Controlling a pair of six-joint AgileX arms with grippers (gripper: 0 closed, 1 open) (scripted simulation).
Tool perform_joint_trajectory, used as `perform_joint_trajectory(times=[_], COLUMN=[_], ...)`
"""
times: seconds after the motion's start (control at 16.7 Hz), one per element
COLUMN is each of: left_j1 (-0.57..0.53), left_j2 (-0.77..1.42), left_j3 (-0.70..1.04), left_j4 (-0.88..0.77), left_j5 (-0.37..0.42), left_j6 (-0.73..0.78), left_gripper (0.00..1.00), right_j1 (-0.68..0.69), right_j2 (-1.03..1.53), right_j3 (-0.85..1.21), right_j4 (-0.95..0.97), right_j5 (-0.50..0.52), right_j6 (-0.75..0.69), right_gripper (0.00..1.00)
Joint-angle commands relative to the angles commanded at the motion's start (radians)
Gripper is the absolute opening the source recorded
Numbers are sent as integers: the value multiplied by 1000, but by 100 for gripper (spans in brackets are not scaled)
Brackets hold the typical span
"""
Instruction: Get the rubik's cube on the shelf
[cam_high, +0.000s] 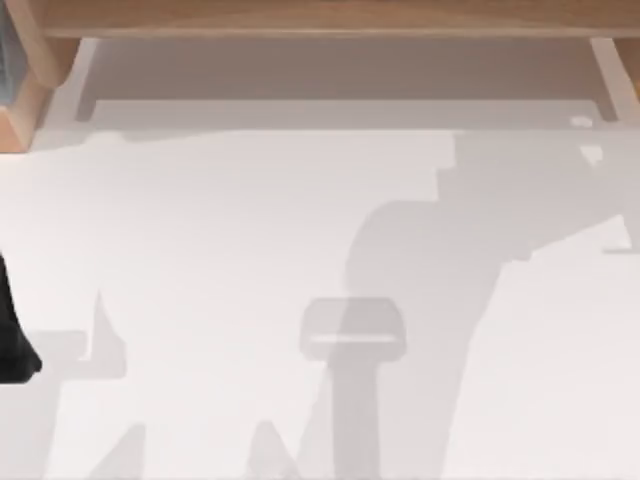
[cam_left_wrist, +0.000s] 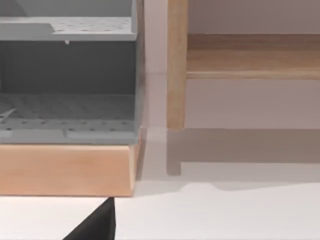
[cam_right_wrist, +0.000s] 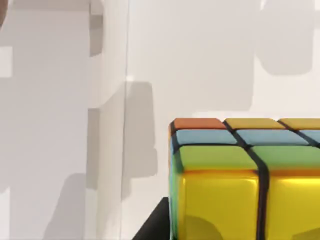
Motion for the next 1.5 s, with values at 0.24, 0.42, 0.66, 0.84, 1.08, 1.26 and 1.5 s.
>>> perform_joint_trajectory(times=[0.24,0.42,0.66,0.84,1.08,1.26,1.5], left_j1=[0,0,0,0,0,0,0], left_j2=[0,0,0,0,0,0,0], left_j3=[0,0,0,0,0,0,0], left_j4=[0,0,0,0,0,0,0], left_j5=[0,0,0,0,0,0,0], left_j6=[0,0,0,0,0,0,0], left_gripper=[100,100,100,100,100,100,100], right_j1=[172,342,571,728,897,988,1057], right_j2=[-145,-186,-176,-132,-45,17,69], right_j3=[-190,-323,-470,-557,-644,-692,-735], right_j4=[91,243,525,775,1134,1397,1714], right_j5=[-57,-101,-134,-126,-54,44,222], right_j6=[78,149,239,293,335,341,317], right_gripper=[0,0,0,0,0,0,0])
